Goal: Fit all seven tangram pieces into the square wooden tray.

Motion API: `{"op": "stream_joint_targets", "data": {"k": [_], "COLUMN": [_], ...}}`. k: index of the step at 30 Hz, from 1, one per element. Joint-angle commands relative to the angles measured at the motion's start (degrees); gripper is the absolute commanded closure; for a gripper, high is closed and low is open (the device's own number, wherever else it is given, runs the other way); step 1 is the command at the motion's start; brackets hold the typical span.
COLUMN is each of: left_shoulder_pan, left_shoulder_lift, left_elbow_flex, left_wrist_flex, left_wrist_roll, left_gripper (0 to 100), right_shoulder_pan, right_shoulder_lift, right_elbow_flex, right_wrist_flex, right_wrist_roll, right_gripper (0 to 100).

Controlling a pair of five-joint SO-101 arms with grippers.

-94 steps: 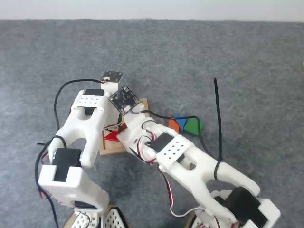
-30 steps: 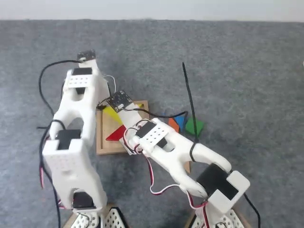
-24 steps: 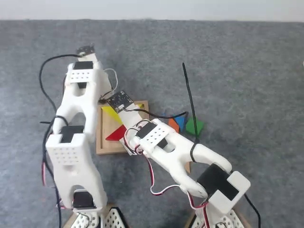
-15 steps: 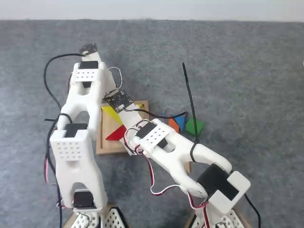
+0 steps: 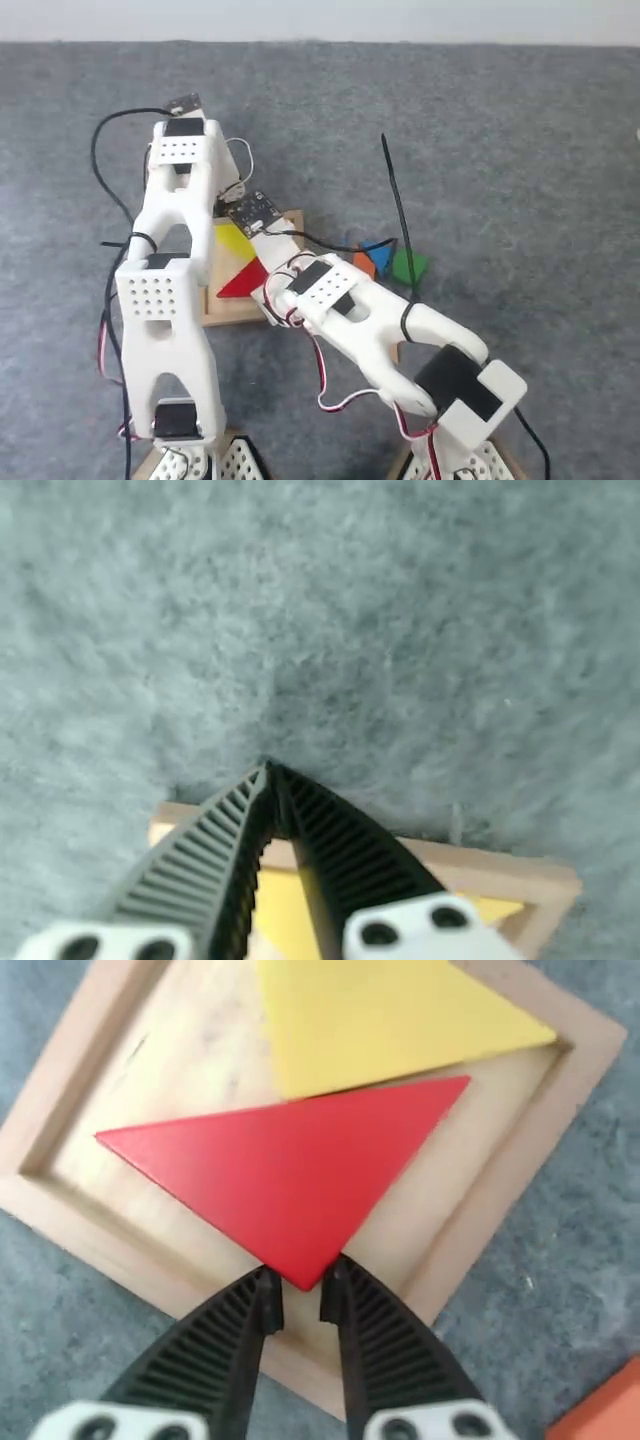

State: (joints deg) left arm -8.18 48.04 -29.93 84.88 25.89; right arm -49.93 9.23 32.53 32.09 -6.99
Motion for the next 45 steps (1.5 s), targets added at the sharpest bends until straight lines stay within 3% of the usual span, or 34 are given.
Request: {"op": "stream_joint_targets", "data": {"k": [1, 13, 28, 34, 40, 45], "left_shoulder_pan": [0.00, 2.20, 2.02, 2.11, 0.79, -0.62], "left_shoulder_lift": [-0.35, -0.18, -0.62, -5.54, -17.05, -27.96], "left_elbow_flex": [-1.27, -1.27, -1.01, -1.10, 3.56, 8.40], "left_wrist_flex": [2.20, 2.90, 2.99, 4.31, 5.80, 6.33], "left_wrist_roll": [-2.20, -5.36, -6.07, -6.07, -7.03, -9.58], "left_gripper": [99, 99, 99, 99, 99, 99], "right_shoulder_pan": [-0.40, -0.31, -1.27, -0.22, 5.93, 9.89], "right_shoulder_lift": [-2.42, -18.51, -18.68, -28.97, -46.99, -48.92], "right_elbow_flex": [-0.09, 15.65, 15.74, 18.73, 19.96, 19.25], "right_wrist_flex": [-3.91, -31.43, -34.33, -25.89, -5.14, 6.20], "right_wrist_roll": [-0.79, -0.44, 2.20, 9.32, 9.23, 9.14], "right_gripper": [99.2, 99.2, 99.2, 99.2, 99.2, 99.2]}}
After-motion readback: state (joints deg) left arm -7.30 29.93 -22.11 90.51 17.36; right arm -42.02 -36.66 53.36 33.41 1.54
